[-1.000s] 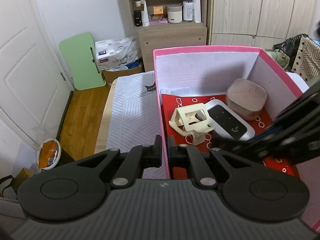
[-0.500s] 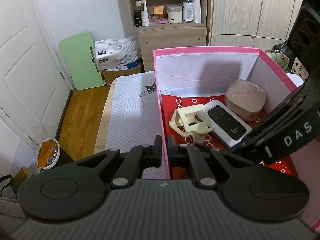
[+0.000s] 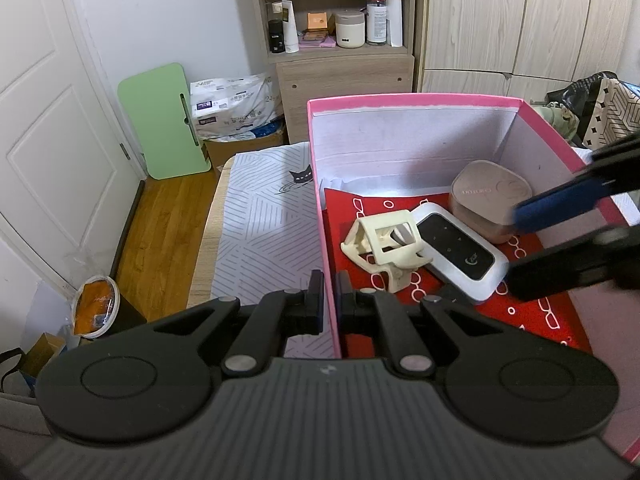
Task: Organize rigid objects
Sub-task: 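Carry the black battery into the pink box and open the right gripper, then move the right gripper back and grasp the black phone case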
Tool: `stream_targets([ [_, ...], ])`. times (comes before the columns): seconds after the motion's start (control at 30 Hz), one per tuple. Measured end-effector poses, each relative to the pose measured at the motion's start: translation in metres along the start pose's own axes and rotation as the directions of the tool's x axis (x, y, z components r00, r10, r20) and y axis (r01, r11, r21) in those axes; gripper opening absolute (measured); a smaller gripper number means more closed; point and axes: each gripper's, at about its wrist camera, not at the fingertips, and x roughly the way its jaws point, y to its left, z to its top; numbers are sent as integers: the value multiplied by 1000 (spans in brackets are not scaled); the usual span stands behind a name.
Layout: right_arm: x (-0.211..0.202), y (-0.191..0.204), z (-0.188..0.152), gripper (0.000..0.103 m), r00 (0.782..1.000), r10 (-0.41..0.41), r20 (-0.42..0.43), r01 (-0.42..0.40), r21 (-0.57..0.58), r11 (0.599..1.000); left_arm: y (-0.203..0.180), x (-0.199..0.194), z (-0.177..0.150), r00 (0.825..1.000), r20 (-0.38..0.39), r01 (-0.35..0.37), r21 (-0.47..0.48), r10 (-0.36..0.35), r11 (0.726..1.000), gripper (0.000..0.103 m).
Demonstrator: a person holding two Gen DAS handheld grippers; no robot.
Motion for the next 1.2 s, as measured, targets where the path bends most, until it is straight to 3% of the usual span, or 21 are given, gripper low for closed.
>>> stream_targets([
  [0.23,-74,-3,-33,59,993,-86,84,84,32,996,-2,1,1,1000,-1,-5,4,5,1000,6],
  [0.5,-118,-28,-94,60,970,-220,99,210,106,972,-4,1,1,1000,-1,-10,8,10,1000,6],
  [0.83,-112,-77,-163,61,951,-309,-14,305,210,929,-4,1,0,1000,-2,-12,9,12,1000,6],
  [0.97,-109,-90,-176,61,956,-293,-22,289,231,929,-4,1,0,1000,-2,-13,11,13,1000,6],
  [1.07,-104,-95,-180,71,961,-277,-26,275,233,933,-4,1,0,1000,-2,-12,9,12,1000,6],
  [1.2,-100,-102,-184,72,967,-252,-32,252,239,938,-4,0,0,1000,-1,-11,4,11,1000,6],
])
